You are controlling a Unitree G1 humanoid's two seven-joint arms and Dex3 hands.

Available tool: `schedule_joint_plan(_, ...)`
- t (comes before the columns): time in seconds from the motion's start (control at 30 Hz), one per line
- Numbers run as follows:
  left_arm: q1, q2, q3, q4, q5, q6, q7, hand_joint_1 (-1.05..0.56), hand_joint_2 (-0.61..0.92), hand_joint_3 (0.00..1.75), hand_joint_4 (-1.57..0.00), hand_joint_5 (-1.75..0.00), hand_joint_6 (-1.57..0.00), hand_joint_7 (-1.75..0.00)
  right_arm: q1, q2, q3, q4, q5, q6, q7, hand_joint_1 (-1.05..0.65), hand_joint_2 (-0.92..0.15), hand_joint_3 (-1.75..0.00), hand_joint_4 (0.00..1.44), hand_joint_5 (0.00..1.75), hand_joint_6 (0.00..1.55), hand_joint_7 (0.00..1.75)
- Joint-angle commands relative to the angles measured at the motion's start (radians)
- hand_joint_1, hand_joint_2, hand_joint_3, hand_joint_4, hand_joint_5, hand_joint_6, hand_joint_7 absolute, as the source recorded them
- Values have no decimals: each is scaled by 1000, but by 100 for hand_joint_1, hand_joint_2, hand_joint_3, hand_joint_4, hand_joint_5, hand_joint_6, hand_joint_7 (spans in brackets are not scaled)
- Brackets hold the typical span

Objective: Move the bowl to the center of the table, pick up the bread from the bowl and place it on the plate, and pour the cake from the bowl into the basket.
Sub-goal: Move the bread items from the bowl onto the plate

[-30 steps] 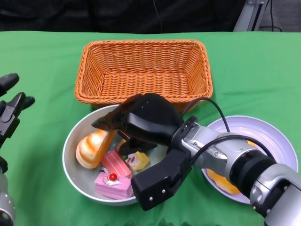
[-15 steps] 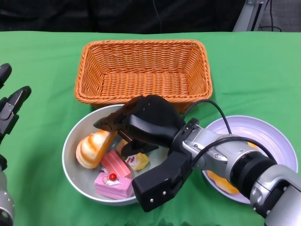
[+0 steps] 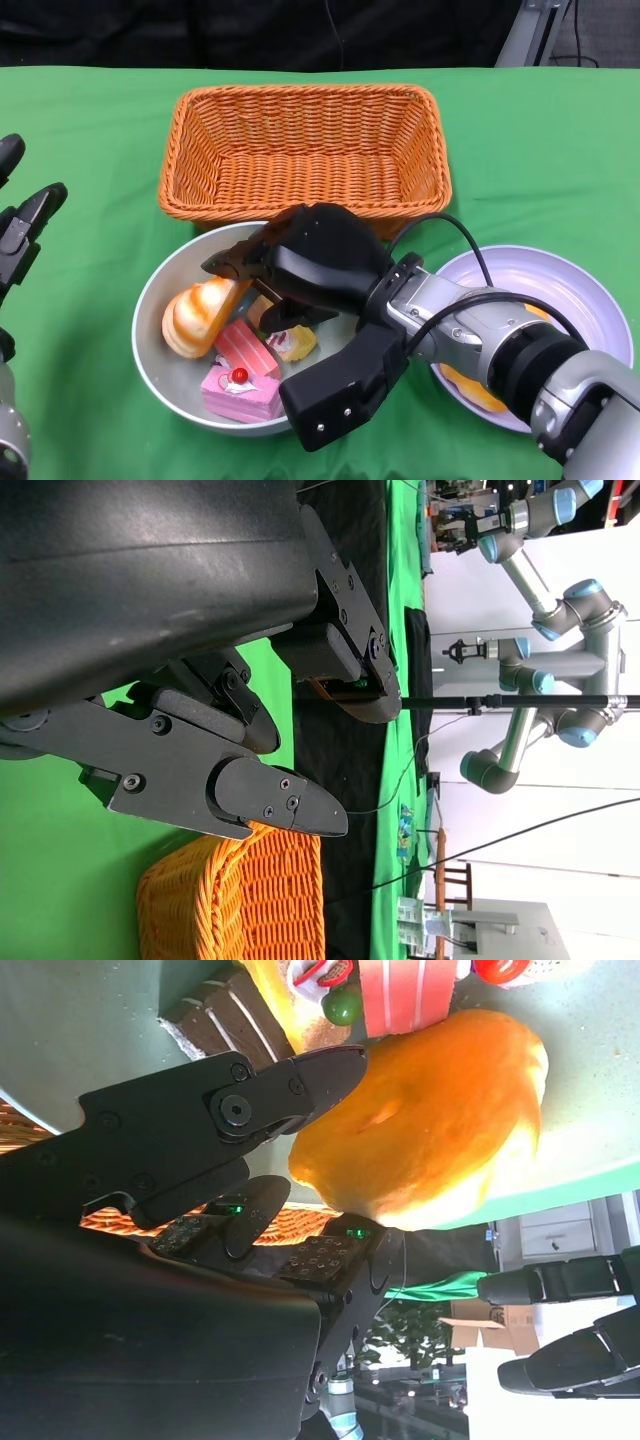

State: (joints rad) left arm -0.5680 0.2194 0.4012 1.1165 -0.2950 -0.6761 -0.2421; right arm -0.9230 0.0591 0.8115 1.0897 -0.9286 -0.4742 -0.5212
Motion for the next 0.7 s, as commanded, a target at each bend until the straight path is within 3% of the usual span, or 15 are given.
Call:
schedule_joint_plan(0.03,-3,20,1,-6,6,-20,-7,-42,92,8,-94,-2,-78,-1,3,3,12,17,-9,12,13,-60,-87,0,75,0,69,0)
schedule_joint_plan(0.7,5,6,-2,-22,3,-26,-10,-43,92,5,-93,-1,-77,-1,-14,65,29,81,-11,111,45,-61,-89,0,81,2,73,1)
